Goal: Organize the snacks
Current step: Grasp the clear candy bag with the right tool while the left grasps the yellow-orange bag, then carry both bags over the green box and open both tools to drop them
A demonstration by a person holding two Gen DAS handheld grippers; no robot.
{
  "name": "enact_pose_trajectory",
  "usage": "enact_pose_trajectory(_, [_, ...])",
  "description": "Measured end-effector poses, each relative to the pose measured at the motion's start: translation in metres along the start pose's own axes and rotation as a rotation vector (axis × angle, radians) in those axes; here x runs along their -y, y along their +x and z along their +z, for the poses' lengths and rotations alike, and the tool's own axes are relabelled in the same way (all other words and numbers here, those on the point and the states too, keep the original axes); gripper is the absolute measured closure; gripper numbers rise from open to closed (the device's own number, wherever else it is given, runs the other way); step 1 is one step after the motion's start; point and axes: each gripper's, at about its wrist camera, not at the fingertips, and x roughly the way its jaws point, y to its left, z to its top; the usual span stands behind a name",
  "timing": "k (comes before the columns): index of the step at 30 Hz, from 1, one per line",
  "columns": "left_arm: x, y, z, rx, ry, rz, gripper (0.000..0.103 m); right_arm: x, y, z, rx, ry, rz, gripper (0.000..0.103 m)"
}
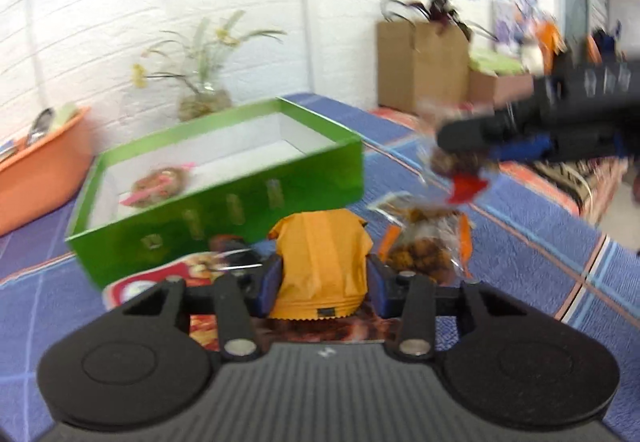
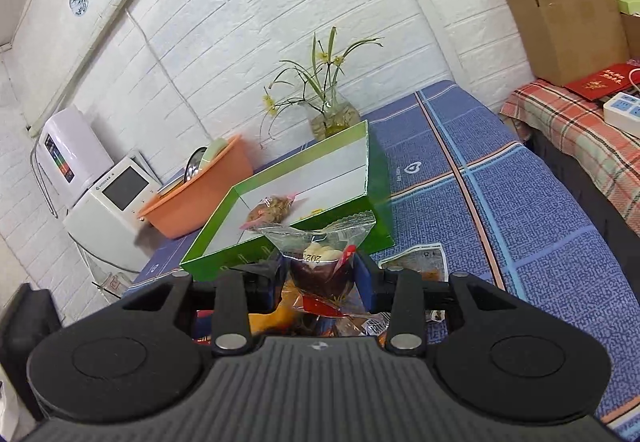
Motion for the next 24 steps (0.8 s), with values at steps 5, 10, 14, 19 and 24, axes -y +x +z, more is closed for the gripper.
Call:
enact_pose_trajectory(5, [-0.028,-0.036,-0.003,0.055,-0.105,0.135,0.060,-0.012,0.010,-0.009,-0.030,-0.009,0.026,0.038])
enact_pose_trajectory(10, [-0.056,-0.064,-0.009,0.068,-0.165,0.278,0.060,-0.033,0.023,-0.017,-0.100,-0.012,0.113,0.038])
enact_pose_trajectory(14, [-0.084,-0.073,0.002,0.119,-0.176,0.355,0.060,-0.054,0.032,-0.011,-0.113,-0.042,0.148,0.038])
enact_pose_trajectory(19, [-0.100,-0.066,0.034,0.184,-0.160,0.416,0.060,-0.087,0.030,0.014,0.010,-0.180,0.123,0.038])
enact_pose_trajectory(24, [-0.113,-0.055,0.057,0.205,-0.184,0.441,0.060,-0.109,0.023,0.039,0.151,-0.309,0.089,0.038])
